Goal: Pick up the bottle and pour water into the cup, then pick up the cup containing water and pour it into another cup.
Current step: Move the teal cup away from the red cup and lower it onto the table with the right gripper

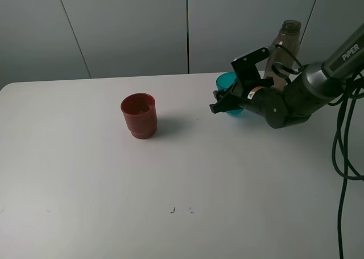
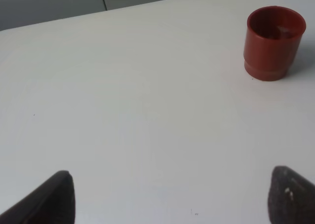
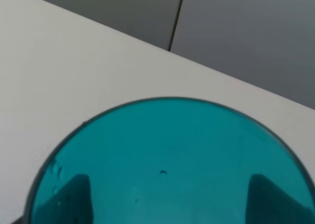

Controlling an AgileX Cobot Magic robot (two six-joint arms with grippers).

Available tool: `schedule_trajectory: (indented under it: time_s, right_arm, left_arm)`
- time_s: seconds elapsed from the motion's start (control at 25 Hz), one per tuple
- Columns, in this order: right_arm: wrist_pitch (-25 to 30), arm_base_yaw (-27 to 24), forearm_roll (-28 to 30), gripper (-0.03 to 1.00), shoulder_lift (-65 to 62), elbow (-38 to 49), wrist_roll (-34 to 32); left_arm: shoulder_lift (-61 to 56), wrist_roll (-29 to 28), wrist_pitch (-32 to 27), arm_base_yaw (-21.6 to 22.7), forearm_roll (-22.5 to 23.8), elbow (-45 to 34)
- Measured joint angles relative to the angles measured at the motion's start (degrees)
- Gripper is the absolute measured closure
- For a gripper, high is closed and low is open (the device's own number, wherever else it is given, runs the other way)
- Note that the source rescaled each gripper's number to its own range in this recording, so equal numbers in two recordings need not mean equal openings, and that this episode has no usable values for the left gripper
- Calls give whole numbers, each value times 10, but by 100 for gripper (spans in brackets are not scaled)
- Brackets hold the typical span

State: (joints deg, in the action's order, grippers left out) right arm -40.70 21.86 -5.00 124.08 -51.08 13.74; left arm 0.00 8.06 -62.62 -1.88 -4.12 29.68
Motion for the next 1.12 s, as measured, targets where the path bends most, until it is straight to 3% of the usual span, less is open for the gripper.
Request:
schedule_trajectory:
  time_s: [0.44,1.12]
  right_arm:
    - [-8,0,0,90,14,-13,-127]
    - [-44,-20,30,90,46,-31,-137]
  left_arm:
    - [0,0,0,0,0,0]
    - [0,0,0,0,0,0]
